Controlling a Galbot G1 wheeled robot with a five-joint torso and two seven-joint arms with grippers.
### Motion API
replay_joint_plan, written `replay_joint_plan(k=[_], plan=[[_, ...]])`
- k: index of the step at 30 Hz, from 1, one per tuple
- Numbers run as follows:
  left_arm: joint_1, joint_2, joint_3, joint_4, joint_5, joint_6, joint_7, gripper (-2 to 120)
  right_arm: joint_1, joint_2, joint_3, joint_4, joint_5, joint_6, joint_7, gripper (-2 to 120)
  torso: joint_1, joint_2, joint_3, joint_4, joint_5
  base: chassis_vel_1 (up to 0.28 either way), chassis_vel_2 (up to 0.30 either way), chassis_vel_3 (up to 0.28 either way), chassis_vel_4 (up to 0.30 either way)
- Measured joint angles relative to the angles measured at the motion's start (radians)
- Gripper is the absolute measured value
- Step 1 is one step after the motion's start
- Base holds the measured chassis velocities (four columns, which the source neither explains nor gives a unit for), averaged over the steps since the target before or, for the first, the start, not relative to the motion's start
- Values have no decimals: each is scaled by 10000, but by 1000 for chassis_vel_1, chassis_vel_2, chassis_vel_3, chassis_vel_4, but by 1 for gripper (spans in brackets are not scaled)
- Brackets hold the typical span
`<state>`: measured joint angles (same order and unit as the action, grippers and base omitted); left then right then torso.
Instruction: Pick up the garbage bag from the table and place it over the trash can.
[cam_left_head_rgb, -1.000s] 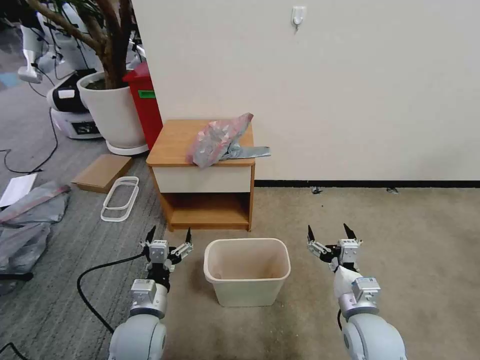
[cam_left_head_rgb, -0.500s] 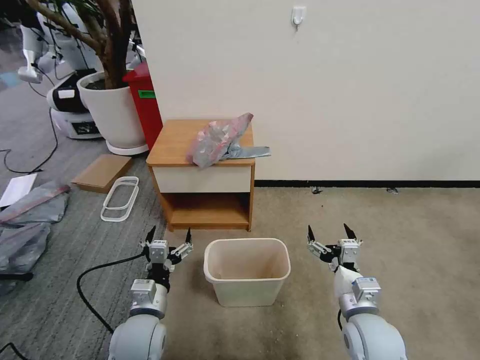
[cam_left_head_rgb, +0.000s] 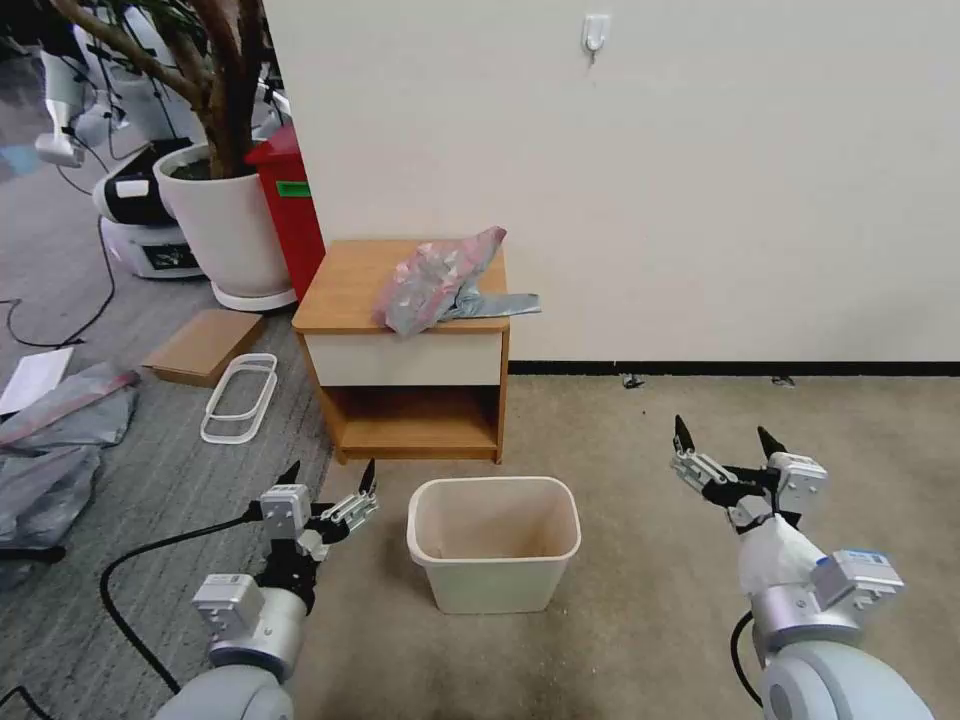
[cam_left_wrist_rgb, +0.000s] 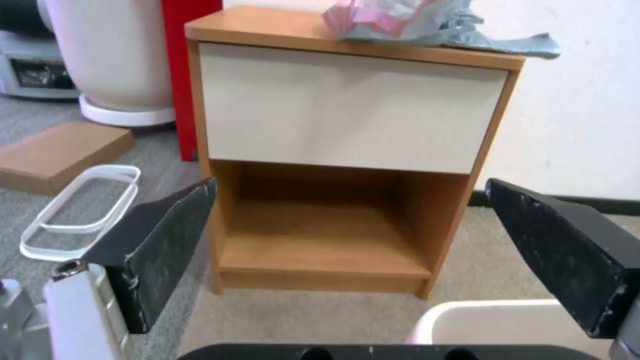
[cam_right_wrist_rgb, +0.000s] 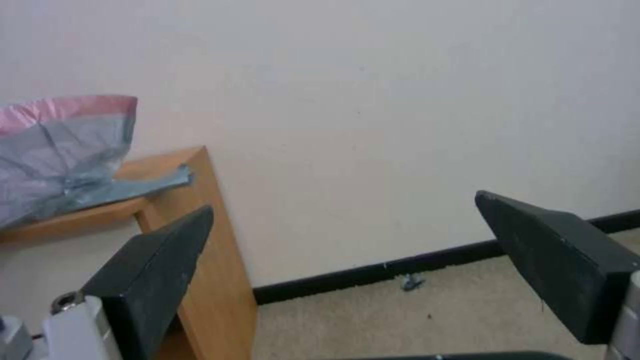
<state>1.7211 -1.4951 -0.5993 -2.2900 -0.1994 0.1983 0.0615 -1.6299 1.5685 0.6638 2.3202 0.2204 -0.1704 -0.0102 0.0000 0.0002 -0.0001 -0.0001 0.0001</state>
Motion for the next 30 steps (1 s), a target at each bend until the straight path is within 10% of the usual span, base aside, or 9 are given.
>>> replay_joint_plan(k=[12, 22, 30], plan=[[-144, 259, -184, 659, 7, -762, -1, 100, 1345, -879, -1085, -1114, 1826, 605, 955, 100, 0, -1, 1, 0, 1, 0, 0, 0, 0], [-100, 158, -385, 794, 11, -832, 2, 100, 4752, -1342, -3002, -1926, 9919, -1131, 5280, 100, 0, -2, 2, 3, -2, 0, 0, 0, 0], [-180, 102, -510, 1002, 15, -834, 3, 100, 7449, -849, -3344, -4503, 12663, -712, 6374, 99, 0, -3, 3, 2, -2, 0, 0, 0, 0]])
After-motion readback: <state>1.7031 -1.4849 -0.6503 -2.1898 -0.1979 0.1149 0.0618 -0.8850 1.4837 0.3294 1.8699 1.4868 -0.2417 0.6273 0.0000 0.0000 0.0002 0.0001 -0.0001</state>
